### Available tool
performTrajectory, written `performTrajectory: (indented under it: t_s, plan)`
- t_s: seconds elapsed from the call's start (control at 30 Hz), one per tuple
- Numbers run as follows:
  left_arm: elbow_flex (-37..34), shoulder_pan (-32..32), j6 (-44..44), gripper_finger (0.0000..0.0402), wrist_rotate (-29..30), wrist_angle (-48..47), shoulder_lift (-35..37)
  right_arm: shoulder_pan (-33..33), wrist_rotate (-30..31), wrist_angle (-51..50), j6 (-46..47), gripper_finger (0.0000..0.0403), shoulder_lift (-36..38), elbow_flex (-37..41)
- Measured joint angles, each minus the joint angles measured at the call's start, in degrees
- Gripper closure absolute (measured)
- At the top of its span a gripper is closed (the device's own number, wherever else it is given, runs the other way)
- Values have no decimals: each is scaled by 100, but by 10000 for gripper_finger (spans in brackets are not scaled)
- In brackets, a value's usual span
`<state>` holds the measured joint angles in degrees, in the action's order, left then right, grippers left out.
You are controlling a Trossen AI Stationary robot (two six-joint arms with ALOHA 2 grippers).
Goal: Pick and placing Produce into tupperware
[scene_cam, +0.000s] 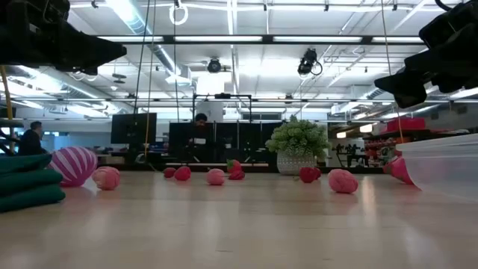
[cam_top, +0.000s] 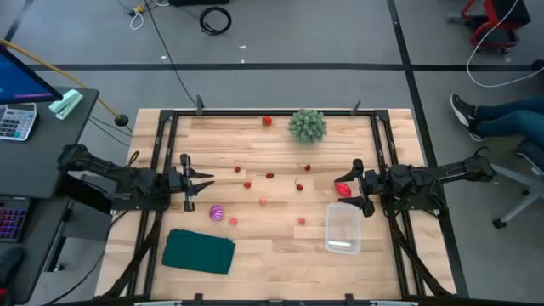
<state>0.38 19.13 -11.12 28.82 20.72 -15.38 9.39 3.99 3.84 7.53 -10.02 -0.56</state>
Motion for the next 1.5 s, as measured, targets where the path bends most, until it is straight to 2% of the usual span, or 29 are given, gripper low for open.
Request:
performTrajectory:
  t_s: [1.5]
  plan:
    - [0, 0, -1, 319, -2, 1, 0, 2, 2, 2, 0, 80, -2, 0]
